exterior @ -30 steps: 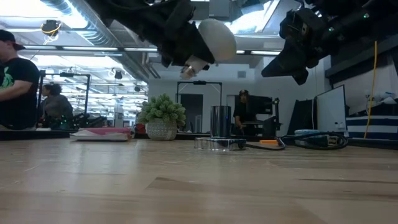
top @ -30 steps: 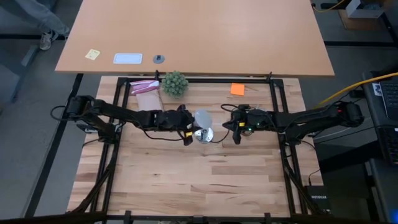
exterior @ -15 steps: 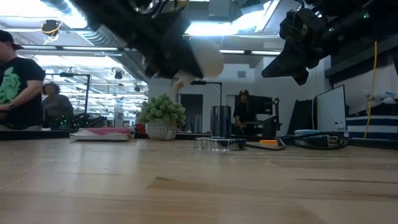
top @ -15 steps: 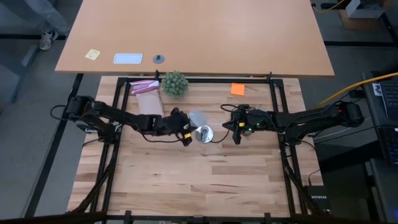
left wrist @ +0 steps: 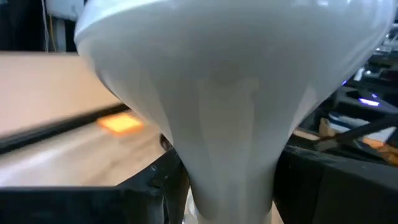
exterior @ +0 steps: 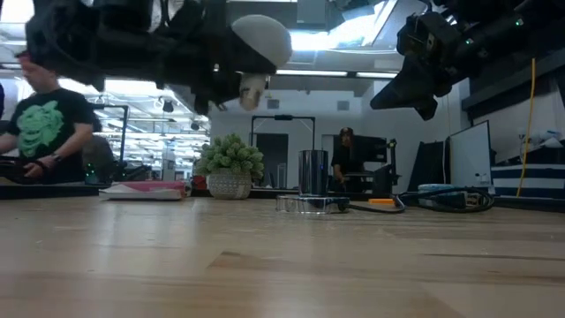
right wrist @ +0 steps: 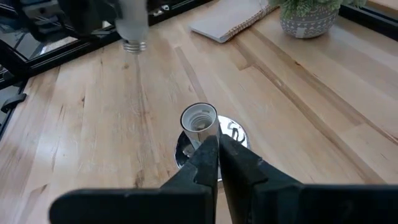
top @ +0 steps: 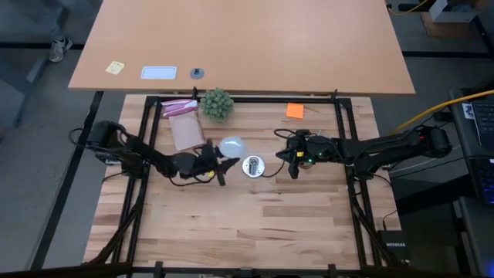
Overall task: Screw lightbulb
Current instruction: Insert the lightbulb into the lamp
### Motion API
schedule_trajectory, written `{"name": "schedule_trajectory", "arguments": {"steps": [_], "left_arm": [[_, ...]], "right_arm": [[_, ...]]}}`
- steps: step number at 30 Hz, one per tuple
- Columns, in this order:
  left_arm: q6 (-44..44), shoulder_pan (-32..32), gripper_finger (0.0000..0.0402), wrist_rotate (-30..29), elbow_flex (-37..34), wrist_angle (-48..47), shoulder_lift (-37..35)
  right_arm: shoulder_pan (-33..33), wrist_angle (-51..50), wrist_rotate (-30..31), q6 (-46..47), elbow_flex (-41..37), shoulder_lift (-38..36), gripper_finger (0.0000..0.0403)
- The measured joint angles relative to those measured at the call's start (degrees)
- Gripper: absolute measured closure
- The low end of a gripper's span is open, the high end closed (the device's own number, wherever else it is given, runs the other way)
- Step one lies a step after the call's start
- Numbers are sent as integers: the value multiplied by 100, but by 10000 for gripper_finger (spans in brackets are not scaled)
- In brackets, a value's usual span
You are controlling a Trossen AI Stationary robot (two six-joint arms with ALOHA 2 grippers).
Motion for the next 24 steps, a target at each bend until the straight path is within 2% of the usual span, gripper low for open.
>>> {"name": "schedule_trajectory", "arguments": {"steps": [10,16,24], "left_arm": [[525,263,235,166,662,1988,1834],[376,442,235,500,1231,1901,2383],[534,580,235,671,1622,1733,2594]], "right_arm": [[0,132,54,0,0,0,382],[-2,112,172,72,0,0,382],[0,108,284,163,0,2,382]]}}
